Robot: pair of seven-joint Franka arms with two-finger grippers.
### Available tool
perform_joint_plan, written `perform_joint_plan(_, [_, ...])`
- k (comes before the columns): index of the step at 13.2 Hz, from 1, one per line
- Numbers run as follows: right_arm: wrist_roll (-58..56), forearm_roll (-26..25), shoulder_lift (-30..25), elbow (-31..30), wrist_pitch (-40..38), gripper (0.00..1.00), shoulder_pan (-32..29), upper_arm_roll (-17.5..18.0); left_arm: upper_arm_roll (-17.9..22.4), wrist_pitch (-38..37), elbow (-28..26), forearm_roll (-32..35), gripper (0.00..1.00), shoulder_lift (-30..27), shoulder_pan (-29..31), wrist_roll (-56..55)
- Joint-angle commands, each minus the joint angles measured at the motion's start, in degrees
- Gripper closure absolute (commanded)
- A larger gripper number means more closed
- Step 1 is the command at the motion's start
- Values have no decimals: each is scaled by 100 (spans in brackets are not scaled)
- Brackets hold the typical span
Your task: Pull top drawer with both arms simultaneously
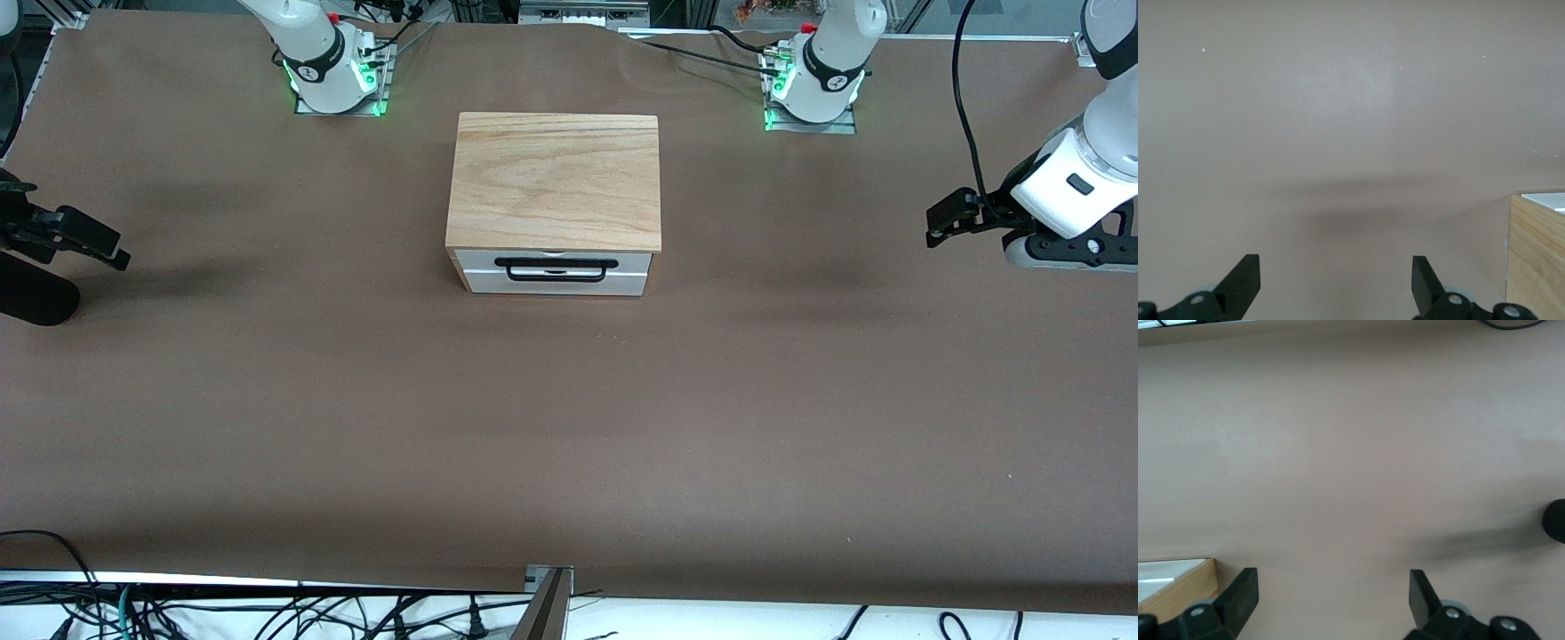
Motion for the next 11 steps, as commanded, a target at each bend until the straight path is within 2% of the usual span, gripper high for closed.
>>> perform_joint_plan(1, [-15,-113,71,180,-180,0,-49,74,-58,-132,138,107,0,19,29,-6])
perform_joint_plan(11, [-67,-113,98,189,-171,0,-66,66,-58,-132,138,89,0,54,20,-15])
